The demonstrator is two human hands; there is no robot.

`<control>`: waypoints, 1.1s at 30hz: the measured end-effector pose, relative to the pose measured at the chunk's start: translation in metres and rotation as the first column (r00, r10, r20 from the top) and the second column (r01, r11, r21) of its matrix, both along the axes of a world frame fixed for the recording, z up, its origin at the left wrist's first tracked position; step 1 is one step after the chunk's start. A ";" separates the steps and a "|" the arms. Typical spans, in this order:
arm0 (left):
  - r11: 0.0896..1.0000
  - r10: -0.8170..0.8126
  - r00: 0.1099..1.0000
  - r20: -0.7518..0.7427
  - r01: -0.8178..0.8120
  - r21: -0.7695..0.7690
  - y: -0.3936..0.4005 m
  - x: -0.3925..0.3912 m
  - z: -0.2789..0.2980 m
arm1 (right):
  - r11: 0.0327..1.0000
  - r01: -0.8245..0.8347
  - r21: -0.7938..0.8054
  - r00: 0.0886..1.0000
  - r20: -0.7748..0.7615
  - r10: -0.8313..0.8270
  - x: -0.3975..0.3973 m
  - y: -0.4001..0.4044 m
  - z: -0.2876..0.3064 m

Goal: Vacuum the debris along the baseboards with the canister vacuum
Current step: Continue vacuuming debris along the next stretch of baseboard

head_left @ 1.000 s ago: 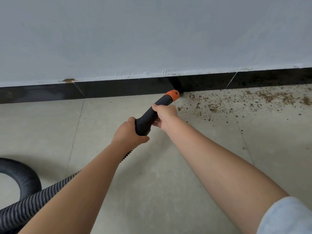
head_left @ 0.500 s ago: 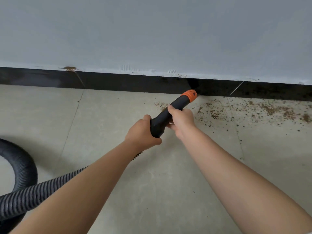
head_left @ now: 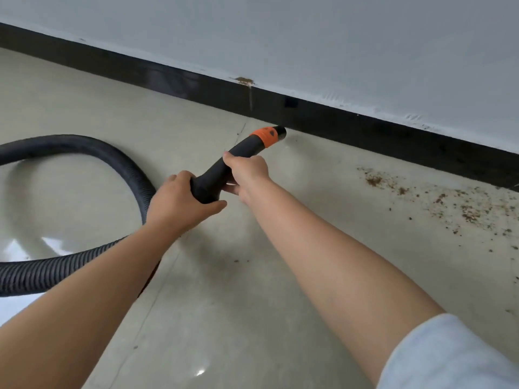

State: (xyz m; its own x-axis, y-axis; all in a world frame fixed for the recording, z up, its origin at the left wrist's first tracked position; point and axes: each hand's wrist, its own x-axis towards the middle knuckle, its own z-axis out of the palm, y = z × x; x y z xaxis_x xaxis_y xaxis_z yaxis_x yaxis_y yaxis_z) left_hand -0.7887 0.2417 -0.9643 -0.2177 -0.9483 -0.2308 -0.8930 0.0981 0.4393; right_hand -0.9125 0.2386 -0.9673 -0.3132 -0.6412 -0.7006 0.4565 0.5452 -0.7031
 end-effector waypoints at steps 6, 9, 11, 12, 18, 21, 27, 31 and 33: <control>0.977 0.176 0.984 0.013 -0.173 -0.127 -0.016 0.056 -0.008 | 0.992 -0.097 -0.083 0.995 0.009 0.098 0.061 -0.040 -0.006; 0.968 0.216 0.976 0.014 -0.212 -0.132 -0.025 0.071 -0.012 | 0.989 -0.119 -0.087 0.993 -0.014 0.118 0.080 -0.053 -0.006; 0.972 0.207 0.978 0.025 -0.203 -0.116 -0.030 0.076 -0.012 | 0.991 -0.111 -0.076 0.994 0.005 0.112 0.085 -0.058 -0.010; 0.975 0.197 0.980 0.025 -0.194 -0.108 -0.032 0.077 -0.012 | 0.992 -0.105 -0.064 0.994 0.016 0.106 0.085 -0.059 -0.011; 0.994 0.102 0.994 0.032 -0.101 -0.037 -0.039 0.072 -0.003 | 0.999 -0.022 -0.047 0.995 0.099 0.027 0.073 -0.054 -0.014; 0.999 0.046 0.998 0.035 -0.046 0.003 -0.041 0.066 0.002 | 0.998 0.030 -0.053 0.989 0.149 -0.022 0.061 -0.047 -0.012; 0.995 -0.048 0.999 -0.015 0.049 0.084 -0.040 0.032 0.008 | 0.992 0.127 -0.003 0.985 0.116 -0.125 0.024 -0.031 -0.007; 0.988 -0.102 0.994 -0.041 0.106 0.108 -0.034 0.003 0.006 | 0.984 0.178 0.019 0.979 0.096 -0.179 -0.005 -0.018 -0.004; 0.984 -0.123 0.992 -0.035 0.126 0.122 -0.031 -0.011 0.005 | 0.979 0.203 0.015 0.975 0.089 -0.204 -0.017 -0.011 -0.003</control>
